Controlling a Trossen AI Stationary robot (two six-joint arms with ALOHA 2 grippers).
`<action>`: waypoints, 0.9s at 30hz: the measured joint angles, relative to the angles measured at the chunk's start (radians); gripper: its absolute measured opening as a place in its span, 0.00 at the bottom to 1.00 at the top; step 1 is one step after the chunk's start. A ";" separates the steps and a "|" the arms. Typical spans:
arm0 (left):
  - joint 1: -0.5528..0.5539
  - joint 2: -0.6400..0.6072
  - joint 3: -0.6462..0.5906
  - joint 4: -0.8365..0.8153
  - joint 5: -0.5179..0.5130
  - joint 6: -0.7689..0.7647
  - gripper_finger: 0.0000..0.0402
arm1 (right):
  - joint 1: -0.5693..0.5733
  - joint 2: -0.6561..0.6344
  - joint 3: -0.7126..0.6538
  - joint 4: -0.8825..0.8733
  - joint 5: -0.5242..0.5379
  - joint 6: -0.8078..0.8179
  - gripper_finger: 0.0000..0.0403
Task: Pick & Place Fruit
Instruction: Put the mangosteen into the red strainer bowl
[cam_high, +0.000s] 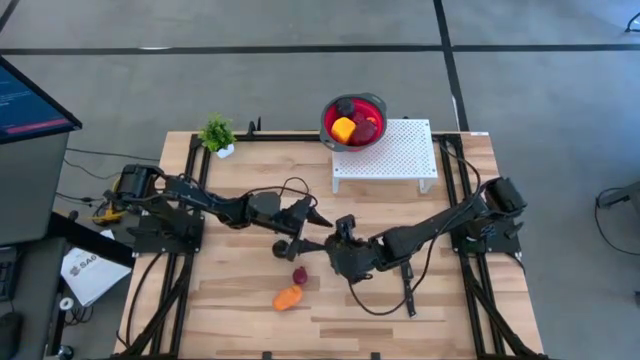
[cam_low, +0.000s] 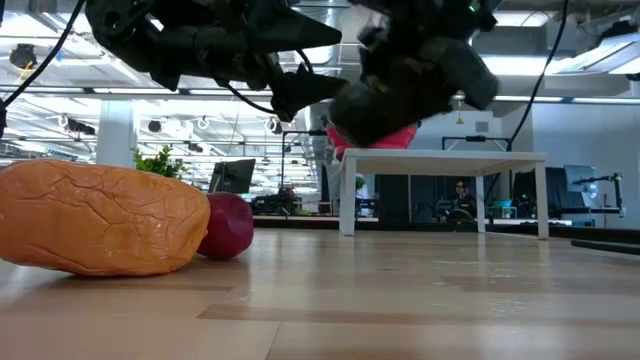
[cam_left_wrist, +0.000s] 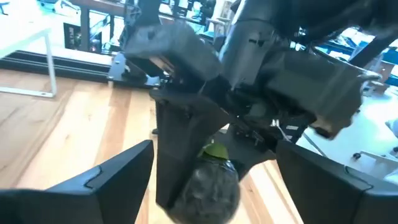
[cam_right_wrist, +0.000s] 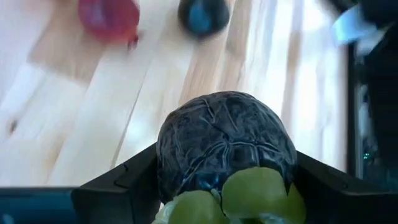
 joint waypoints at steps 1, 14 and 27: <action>0.001 0.000 0.000 0.000 -0.001 0.000 0.83 | 0.000 0.000 0.000 -0.032 0.000 0.021 0.61; -0.002 0.000 0.000 -0.004 0.000 0.000 0.81 | -0.111 -0.281 0.000 -0.412 0.182 0.084 0.62; -0.002 0.000 0.000 0.001 -0.012 -0.001 0.80 | -0.856 -0.368 0.197 -0.086 -0.293 0.008 0.62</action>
